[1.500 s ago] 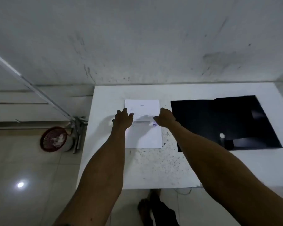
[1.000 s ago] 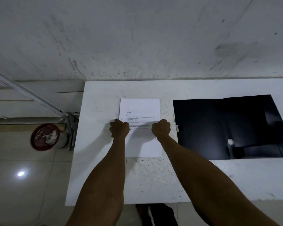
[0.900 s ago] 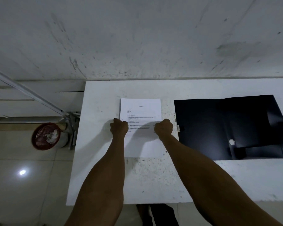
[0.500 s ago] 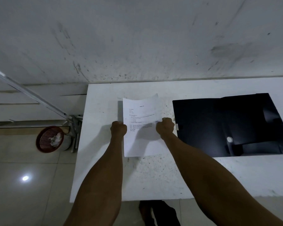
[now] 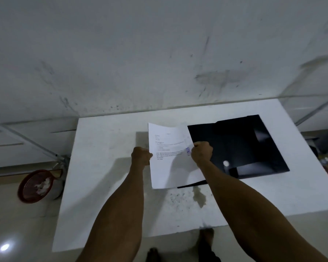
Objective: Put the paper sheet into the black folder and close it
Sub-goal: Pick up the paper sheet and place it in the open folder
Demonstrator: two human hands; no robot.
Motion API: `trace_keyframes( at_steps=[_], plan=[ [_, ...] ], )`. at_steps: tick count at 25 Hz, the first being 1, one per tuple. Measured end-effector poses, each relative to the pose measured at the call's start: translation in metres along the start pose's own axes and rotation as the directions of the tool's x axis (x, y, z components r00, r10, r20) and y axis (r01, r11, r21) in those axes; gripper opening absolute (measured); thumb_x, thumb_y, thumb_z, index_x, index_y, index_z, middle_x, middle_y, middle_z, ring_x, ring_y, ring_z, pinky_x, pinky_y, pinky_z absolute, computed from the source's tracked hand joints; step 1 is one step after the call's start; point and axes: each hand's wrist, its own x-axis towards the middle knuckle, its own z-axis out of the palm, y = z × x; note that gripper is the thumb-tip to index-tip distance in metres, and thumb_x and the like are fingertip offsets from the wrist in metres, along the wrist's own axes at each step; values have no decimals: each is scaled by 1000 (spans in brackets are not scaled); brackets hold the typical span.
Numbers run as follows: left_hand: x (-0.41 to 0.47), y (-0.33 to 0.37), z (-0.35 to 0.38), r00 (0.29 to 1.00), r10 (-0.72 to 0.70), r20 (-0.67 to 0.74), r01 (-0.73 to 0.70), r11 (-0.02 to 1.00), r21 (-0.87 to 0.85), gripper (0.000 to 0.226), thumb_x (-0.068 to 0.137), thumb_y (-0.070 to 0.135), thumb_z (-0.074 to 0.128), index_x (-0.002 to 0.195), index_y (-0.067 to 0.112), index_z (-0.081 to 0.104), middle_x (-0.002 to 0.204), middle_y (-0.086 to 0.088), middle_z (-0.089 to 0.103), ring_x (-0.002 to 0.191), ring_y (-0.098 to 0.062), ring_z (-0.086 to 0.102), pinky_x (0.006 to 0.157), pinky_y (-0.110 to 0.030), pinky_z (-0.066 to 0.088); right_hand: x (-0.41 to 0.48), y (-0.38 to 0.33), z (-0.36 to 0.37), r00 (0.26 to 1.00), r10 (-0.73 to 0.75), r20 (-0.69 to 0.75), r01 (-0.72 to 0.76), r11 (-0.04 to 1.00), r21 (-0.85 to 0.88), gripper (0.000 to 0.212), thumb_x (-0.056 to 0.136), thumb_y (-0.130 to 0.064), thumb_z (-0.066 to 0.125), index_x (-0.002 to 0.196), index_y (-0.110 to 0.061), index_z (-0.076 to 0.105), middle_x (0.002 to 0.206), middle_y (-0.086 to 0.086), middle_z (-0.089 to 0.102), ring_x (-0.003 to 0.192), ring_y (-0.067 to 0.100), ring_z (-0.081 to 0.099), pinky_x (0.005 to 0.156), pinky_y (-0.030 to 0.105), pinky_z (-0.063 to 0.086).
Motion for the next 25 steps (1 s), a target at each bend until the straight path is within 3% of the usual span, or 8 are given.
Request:
trace_keyframes(
  at_steps=[3,6,8,12,15,18,24,25],
  plan=[
    [-2,10,47,998,41,48,-45,996,77,14,73,8,70,63,0,63,83,-18,75,80,-32,74,81,-43,62,40,36,-34,996,-49,76,58,990,-125,25,85,1,55,94,0,78,100,20,76,96,36,71,86,38,59],
    [-26,30,96,999,43,15,-44,993,107,12,75,5,68,64,4,64,75,-15,71,74,-29,70,73,-35,60,84,76,-78,991,-81,105,100,976,-196,30,81,-6,58,105,-2,74,111,18,73,108,37,67,93,33,53],
    [-33,39,120,998,58,-22,-54,986,156,26,78,3,65,54,7,56,61,-9,58,69,-24,60,67,-29,47,107,104,-114,991,-106,87,126,953,-276,41,79,-7,56,118,-5,67,123,19,67,117,38,61,99,38,49],
    [-31,46,172,998,54,-42,-47,986,157,34,82,7,67,52,14,51,73,-9,61,76,-23,61,76,-33,52,154,162,-182,998,-2,58,34,824,-565,65,80,-15,61,142,-15,42,151,20,34,140,41,31,108,56,36],
    [-30,50,196,997,52,-64,-39,981,192,31,84,6,64,55,12,52,62,-5,53,62,-22,54,64,-27,46,173,193,-202,988,132,81,-58,802,-594,83,82,-18,63,152,-14,21,162,18,11,149,40,11,115,59,23],
    [-27,59,209,997,47,-62,-36,985,169,26,85,5,63,62,11,54,57,0,47,51,-12,43,54,-24,37,182,208,-209,973,210,95,-126,830,-543,85,83,-19,65,152,-5,17,157,18,23,141,42,27,112,58,29],
    [-23,67,208,993,-3,-116,5,1000,14,9,85,3,68,77,1,68,86,-4,63,82,-22,59,81,-33,49,190,213,-219,974,199,108,-126,875,-468,71,83,-13,66,144,0,32,142,18,40,130,41,41,102,55,39],
    [-22,64,206,993,-18,-115,19,1000,9,16,85,3,68,69,6,65,82,-4,62,80,-21,59,83,-34,50,189,212,-217,975,196,109,-124,876,-466,68,82,-13,67,141,-2,35,140,18,42,129,41,42,102,55,40]
  ],
)
